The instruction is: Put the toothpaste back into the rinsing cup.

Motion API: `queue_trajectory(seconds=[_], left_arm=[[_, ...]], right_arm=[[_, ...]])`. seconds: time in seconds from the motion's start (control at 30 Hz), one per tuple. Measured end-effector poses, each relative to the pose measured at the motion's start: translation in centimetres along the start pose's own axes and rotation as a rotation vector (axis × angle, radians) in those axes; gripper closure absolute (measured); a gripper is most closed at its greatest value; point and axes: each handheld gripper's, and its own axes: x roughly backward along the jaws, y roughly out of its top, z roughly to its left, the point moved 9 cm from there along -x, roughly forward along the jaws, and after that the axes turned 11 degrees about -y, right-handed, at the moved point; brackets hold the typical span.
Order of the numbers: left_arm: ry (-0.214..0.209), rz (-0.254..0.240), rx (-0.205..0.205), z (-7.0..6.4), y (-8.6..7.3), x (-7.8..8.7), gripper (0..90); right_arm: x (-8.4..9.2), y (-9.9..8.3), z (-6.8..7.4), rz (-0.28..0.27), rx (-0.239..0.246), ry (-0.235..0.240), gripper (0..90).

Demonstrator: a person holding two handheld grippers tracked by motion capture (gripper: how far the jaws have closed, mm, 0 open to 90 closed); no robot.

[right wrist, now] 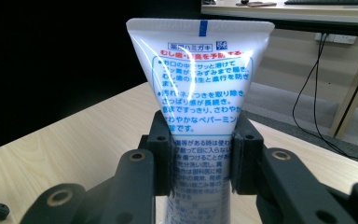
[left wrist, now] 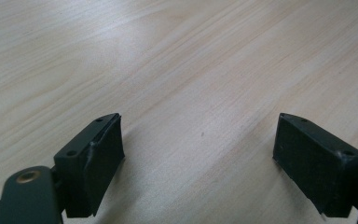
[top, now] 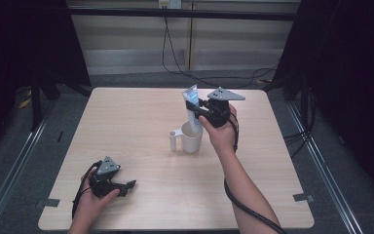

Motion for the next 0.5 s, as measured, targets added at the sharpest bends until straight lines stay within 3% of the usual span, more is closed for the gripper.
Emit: queue_trajectory(seconds=[0.5], left_arm=[[-0.002, 0.0, -0.002, 0.0, 0.0, 0.0, 15.9]], right_arm=[[-0.5, -1.3, 0.2, 0.007, -0.012, 0.019, 66.8]])
